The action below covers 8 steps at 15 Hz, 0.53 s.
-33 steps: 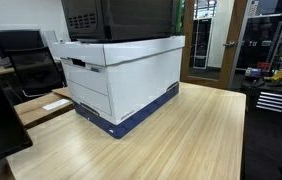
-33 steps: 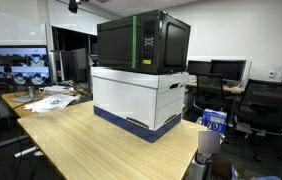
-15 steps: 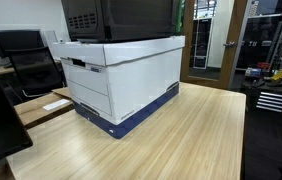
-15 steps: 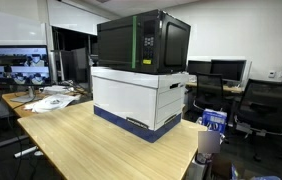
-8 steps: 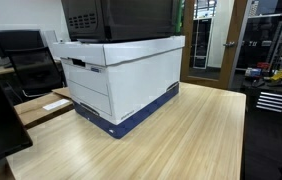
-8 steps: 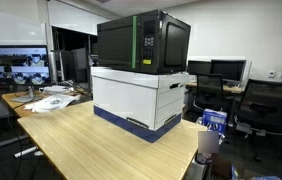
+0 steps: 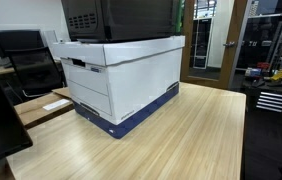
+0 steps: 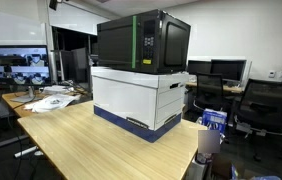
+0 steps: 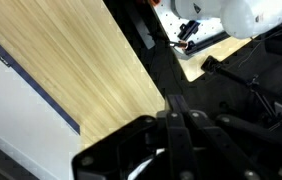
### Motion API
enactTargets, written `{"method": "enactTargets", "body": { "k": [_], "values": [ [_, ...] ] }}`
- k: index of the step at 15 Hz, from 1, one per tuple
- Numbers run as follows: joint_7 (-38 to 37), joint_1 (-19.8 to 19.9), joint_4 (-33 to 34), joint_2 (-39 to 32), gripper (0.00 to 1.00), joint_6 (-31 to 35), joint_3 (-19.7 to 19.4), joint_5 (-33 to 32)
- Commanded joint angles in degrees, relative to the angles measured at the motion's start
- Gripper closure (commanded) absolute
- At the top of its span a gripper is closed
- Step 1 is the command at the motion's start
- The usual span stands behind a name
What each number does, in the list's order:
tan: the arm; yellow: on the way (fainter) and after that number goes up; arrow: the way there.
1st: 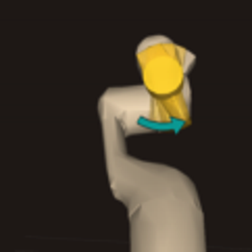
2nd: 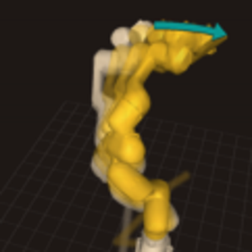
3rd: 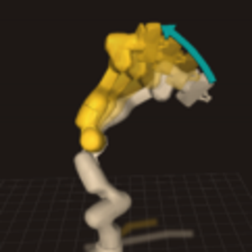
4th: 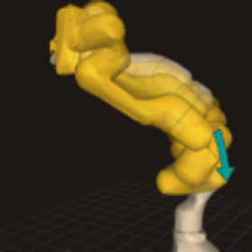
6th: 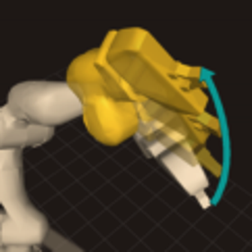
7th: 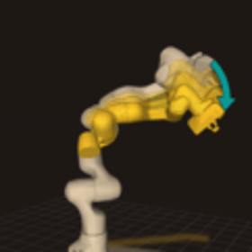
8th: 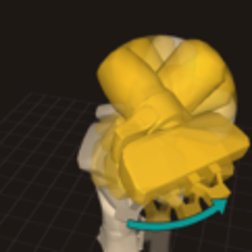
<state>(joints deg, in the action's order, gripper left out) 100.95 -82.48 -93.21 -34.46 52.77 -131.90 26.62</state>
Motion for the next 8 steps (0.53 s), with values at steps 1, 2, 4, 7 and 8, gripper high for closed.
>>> {"method": "enactTargets", "body": {
  "k": [1, 2, 4, 7, 8],
  "values": [
    [-7.6, 1.6, -5.1, -4.9, 0.99, 4.4, -1.8, 7.5],
    [-10.7, 2.1, -5.9, -5.5, 1.00, 6.0, -1.4, 9.5],
    [-15.9, 2.6, -7.4, -6.8, 0.99, 9.0, -0.8, 12.7],
    [-23.9, 2.8, -9.8, -9.0, 0.99, 13.7, -0.3, 16.8],
    [-26.4, 2.7, -10.6, -9.7, 0.99, 15.3, -0.1, 18.0]
  ]
}}
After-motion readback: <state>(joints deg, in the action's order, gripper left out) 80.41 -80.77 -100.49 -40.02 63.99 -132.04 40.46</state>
